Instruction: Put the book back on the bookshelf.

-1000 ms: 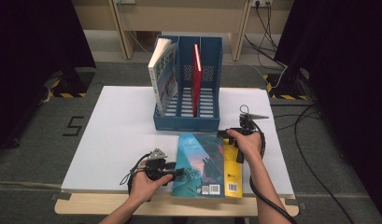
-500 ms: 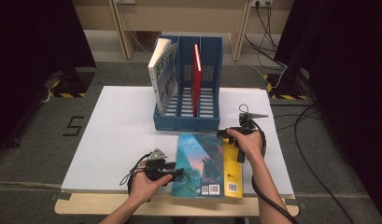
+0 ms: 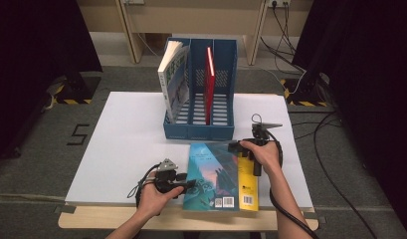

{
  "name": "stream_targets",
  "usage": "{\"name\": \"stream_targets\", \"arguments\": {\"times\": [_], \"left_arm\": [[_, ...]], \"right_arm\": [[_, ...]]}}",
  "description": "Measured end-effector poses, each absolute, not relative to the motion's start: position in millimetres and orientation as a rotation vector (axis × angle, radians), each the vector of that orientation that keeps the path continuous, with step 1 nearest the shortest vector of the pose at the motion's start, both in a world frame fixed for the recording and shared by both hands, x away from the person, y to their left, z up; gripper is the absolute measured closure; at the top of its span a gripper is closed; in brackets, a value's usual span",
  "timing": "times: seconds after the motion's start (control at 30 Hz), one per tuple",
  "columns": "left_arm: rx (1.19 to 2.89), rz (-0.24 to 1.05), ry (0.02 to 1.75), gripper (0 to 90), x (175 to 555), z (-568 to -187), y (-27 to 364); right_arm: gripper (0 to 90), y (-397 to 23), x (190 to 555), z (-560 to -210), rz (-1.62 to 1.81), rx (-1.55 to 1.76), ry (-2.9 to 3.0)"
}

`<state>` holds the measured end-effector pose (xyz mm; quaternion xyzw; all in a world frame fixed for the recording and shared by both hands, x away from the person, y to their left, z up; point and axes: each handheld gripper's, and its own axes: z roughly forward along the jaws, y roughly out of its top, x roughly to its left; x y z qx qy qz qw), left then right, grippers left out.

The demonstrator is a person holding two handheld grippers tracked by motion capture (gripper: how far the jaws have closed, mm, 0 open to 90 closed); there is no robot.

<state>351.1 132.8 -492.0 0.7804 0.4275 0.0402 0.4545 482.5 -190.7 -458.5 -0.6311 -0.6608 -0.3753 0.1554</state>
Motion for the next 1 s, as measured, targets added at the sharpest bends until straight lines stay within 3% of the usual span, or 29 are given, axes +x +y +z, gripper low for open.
{"name": "stream_targets", "arguments": {"times": [0.13,0.3,1.0], "left_arm": [[1.924,0.103,1.054,49.6,351,-492,133],[1.921,0.103,1.058,49.3,350,-492,137],[1.829,0.174,1.126,40.4,351,-485,161]], "right_arm": [[64.1,-191,482,-460,-1.095,-1.807,-1.883],[73.0,-194,481,-455,-1.158,-1.764,-1.817],[75.3,-184,464,-414,-1.371,-1.648,-1.878]]}}
